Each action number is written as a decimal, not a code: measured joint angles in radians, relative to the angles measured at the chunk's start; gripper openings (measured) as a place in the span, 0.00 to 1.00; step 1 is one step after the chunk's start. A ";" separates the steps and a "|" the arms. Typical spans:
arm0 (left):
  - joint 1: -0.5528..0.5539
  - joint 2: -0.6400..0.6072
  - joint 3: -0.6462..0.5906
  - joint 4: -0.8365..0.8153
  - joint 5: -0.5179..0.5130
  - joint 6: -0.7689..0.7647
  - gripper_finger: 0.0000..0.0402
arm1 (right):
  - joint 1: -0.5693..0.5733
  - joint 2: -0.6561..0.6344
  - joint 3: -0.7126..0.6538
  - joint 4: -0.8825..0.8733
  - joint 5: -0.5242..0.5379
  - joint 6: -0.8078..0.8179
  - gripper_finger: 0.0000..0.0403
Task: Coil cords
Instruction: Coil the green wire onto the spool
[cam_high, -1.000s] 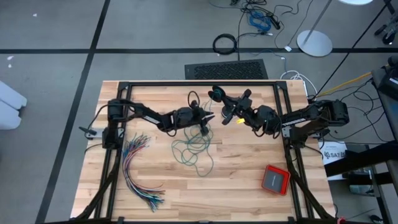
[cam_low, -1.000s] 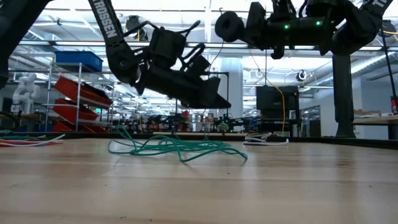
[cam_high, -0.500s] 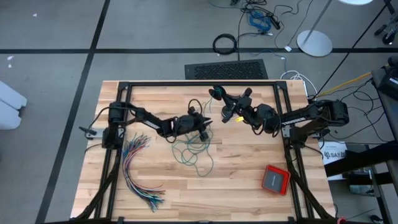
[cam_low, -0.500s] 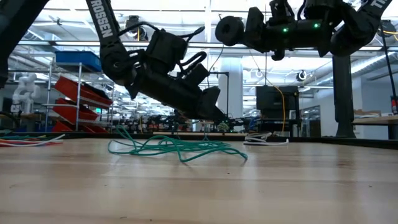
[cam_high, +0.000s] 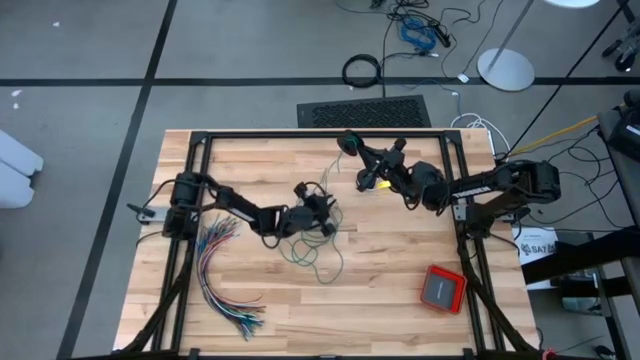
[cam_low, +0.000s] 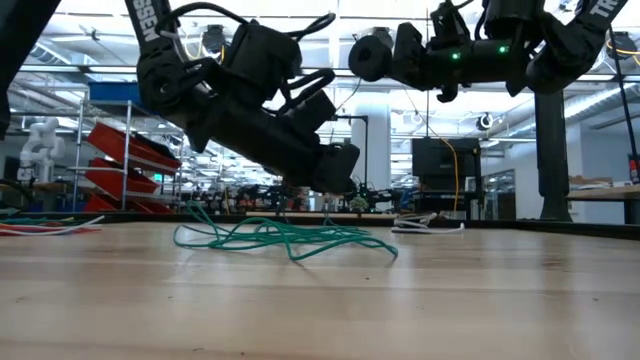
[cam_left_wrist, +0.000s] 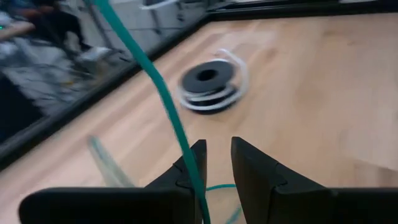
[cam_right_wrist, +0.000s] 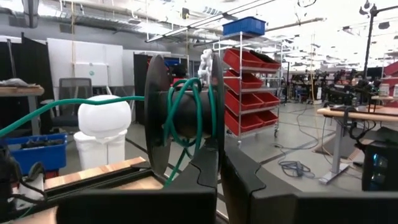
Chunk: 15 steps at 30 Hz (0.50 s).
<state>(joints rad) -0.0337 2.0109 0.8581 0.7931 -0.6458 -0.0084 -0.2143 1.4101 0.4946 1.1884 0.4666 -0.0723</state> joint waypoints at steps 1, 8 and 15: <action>-0.006 0.000 0.000 0.000 -0.031 0.017 0.20 | -0.002 0.000 0.000 -0.009 -0.002 0.000 0.00; -0.029 0.000 0.000 -0.023 -0.146 0.047 0.20 | -0.002 0.000 0.000 -0.022 -0.016 -0.026 0.00; -0.047 -0.001 0.000 -0.039 -0.259 0.063 0.20 | -0.010 0.000 0.000 -0.035 -0.051 -0.029 0.00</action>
<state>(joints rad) -0.0811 2.0098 0.8585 0.7536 -0.9046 0.0546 -0.2241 1.4101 0.4946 1.1530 0.4156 -0.1013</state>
